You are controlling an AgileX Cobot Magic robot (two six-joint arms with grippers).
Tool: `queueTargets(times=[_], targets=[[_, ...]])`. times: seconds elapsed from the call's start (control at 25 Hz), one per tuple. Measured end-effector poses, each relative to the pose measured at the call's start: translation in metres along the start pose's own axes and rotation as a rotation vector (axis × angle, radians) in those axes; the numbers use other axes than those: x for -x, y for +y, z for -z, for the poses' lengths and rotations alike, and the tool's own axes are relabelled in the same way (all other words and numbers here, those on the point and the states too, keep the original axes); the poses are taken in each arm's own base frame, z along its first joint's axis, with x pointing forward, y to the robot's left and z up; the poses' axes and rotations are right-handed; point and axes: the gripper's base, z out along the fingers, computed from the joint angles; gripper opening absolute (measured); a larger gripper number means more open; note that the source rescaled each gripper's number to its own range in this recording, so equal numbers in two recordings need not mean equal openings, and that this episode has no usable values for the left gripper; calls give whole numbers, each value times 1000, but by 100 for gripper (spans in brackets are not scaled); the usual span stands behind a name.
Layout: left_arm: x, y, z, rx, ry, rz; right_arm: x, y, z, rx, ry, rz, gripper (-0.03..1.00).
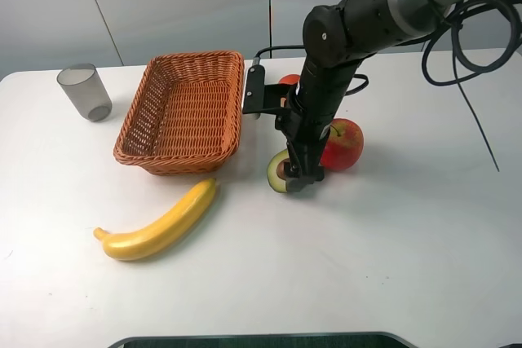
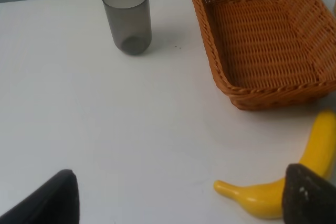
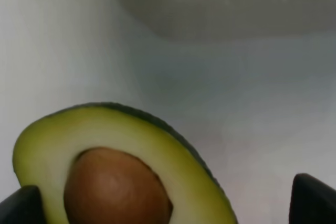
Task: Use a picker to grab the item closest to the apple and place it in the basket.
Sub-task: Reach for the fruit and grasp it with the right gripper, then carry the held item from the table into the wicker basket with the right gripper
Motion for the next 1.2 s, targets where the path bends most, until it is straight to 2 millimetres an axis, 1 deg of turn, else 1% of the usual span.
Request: queueTargets(times=[0.24, 0.56, 0.92, 0.96, 1.0, 1.04, 1.08, 1.12, 1.16, 1.2], targets=[[0, 0, 0, 0, 0, 0, -2, 1, -9, 23, 19, -2, 100], [0, 0, 0, 0, 0, 0, -2, 1, -11, 28, 25, -1, 100], [0, 0, 0, 0, 0, 0, -5, 3, -19, 49, 48, 4, 100], [0, 0, 0, 0, 0, 0, -5, 3, -19, 49, 48, 4, 98], [0, 0, 0, 0, 0, 0, -5, 2, -19, 47, 50, 8, 90], [0, 0, 0, 0, 0, 0, -5, 2, -19, 47, 51, 11, 72], [0, 0, 0, 0, 0, 0, -5, 2, -19, 47, 51, 11, 47], [0, 0, 0, 0, 0, 0, -5, 2, -19, 46, 52, 13, 17], [0, 0, 0, 0, 0, 0, -5, 2, -19, 47, 54, 14, 0], [0, 0, 0, 0, 0, 0, -5, 2, -18, 46, 54, 14, 0]])
